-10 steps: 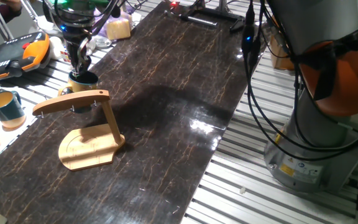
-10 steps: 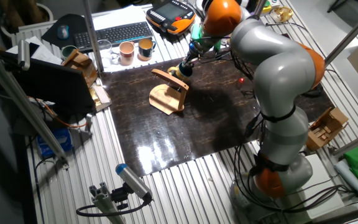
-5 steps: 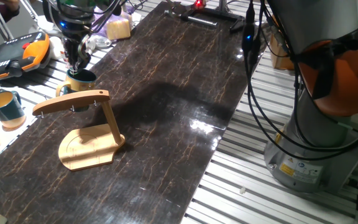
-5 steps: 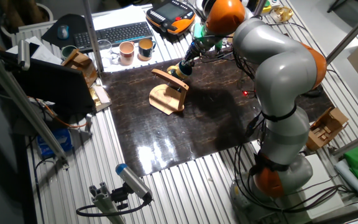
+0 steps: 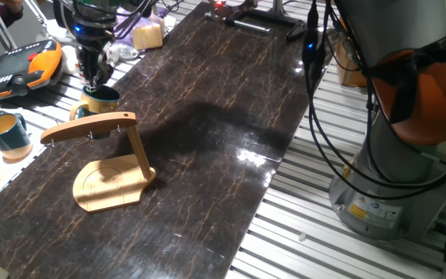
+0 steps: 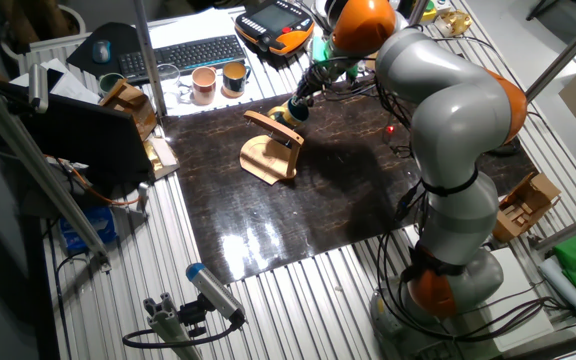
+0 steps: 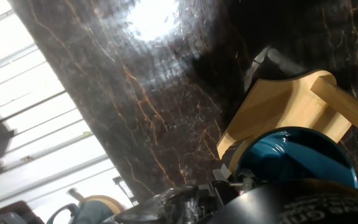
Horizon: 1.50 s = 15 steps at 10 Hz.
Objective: Put the cup on the cup rack
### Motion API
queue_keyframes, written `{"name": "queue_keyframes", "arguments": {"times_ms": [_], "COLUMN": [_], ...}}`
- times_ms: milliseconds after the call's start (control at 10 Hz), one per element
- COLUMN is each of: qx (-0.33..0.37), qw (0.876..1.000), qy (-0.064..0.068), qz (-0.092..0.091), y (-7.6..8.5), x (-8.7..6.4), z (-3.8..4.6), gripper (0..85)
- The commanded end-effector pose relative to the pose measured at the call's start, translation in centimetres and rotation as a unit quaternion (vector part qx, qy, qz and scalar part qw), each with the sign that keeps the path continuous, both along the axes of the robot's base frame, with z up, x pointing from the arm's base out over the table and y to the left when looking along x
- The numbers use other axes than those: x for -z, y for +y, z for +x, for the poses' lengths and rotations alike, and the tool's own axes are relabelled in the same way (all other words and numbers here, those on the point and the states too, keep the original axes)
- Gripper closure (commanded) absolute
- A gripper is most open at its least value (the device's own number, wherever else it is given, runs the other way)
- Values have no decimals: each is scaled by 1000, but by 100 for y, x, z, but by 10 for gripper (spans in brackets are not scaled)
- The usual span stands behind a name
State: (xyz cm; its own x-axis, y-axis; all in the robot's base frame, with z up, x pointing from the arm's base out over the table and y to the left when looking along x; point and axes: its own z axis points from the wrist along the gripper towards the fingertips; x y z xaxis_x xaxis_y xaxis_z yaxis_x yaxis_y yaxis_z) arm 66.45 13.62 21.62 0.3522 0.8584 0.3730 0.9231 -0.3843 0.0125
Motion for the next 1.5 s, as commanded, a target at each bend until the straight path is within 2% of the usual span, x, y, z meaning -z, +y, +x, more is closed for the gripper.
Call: {"name": "queue_keyframes", "arguments": {"times_ms": [0, 700, 1100, 1400], "qx": [0, -17, -32, -32], "qw": [1000, 999, 999, 999], "qy": [-3, -27, -33, -35], "qz": [2, -5, -11, -11], "y": [10, 56, 51, 72], "x": [-4, 12, 40, 38], "z": [-6, -19, -31, -82], "gripper": [840, 840, 840, 840]}}
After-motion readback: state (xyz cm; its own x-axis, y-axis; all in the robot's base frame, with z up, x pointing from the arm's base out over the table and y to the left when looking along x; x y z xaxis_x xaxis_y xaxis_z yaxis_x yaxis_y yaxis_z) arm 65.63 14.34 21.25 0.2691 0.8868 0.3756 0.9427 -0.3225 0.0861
